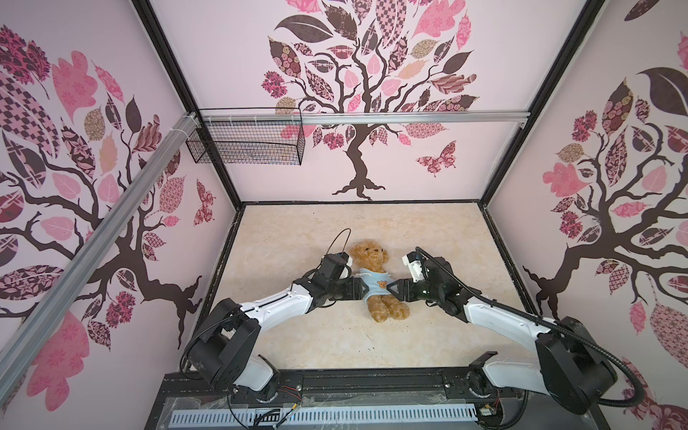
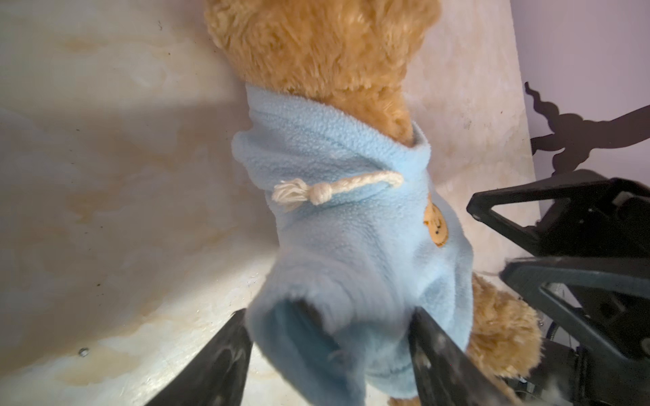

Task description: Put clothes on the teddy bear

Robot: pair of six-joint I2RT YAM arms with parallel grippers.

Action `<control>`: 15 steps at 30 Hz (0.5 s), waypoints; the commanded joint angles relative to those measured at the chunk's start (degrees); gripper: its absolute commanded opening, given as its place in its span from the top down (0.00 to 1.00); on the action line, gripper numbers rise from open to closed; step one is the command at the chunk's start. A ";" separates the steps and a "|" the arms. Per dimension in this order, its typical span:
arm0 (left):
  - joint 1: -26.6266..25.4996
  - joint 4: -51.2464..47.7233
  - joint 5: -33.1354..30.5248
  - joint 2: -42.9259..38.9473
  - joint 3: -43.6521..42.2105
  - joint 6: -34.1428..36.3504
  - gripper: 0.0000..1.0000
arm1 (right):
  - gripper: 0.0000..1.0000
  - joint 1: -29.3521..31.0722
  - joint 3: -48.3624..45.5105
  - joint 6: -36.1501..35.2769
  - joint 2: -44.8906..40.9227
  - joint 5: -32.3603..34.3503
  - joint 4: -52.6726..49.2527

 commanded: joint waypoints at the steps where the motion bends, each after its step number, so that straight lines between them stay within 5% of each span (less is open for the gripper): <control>1: 0.23 -1.38 -0.30 -4.45 -0.79 -0.08 0.26 | 0.38 4.42 0.69 -7.15 -3.84 8.55 -0.19; 8: -0.07 -2.93 -0.83 -13.19 -5.39 -4.01 0.24 | 0.36 7.09 0.95 -14.17 -5.35 15.76 -1.01; 15: -4.77 -2.67 -3.16 -15.27 -5.97 -7.25 0.27 | 0.36 7.09 0.38 -9.73 -5.00 19.37 -8.49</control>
